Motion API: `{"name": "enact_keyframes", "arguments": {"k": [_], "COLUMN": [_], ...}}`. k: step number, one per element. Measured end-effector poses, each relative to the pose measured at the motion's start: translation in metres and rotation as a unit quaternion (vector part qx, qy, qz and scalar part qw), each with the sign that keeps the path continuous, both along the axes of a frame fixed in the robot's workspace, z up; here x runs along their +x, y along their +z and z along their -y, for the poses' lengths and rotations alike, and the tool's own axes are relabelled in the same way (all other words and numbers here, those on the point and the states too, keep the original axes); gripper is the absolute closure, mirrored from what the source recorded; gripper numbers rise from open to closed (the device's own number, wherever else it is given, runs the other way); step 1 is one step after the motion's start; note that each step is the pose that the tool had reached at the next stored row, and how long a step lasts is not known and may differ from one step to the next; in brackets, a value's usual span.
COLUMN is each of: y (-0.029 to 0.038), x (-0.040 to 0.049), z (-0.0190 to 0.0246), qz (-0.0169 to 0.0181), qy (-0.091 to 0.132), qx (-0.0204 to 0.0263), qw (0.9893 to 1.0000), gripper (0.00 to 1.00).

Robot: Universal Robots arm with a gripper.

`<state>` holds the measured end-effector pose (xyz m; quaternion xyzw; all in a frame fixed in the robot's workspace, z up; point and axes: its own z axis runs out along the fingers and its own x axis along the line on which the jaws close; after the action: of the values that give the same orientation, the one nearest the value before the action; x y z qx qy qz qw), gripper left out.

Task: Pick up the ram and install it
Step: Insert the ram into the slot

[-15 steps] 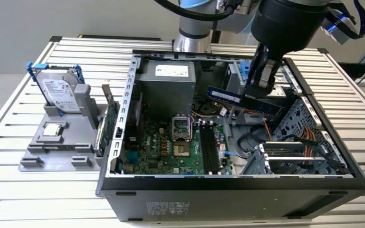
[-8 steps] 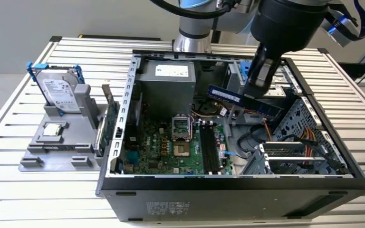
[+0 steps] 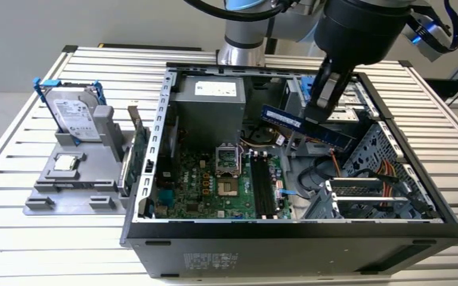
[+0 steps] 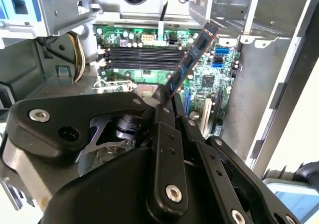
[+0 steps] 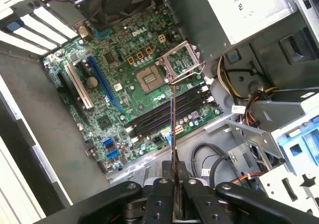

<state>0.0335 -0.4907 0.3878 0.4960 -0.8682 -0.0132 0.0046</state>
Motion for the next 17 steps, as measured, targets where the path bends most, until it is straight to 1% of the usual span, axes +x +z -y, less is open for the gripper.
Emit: {"name": "enact_keyframes", "arguments": {"k": [8,15,17], "y": [0.0,0.0,0.0], "x": [-0.0005,-0.0006,-0.0006], "z": [0.0,0.0,0.0], "qz": [0.0,0.0,0.0], "qy": [-0.028,-0.045,-0.052], "qx": [0.0,0.0,0.0], "qw": [0.9996,0.999,0.9987], "gripper": [1.0,1.0,1.0]}}
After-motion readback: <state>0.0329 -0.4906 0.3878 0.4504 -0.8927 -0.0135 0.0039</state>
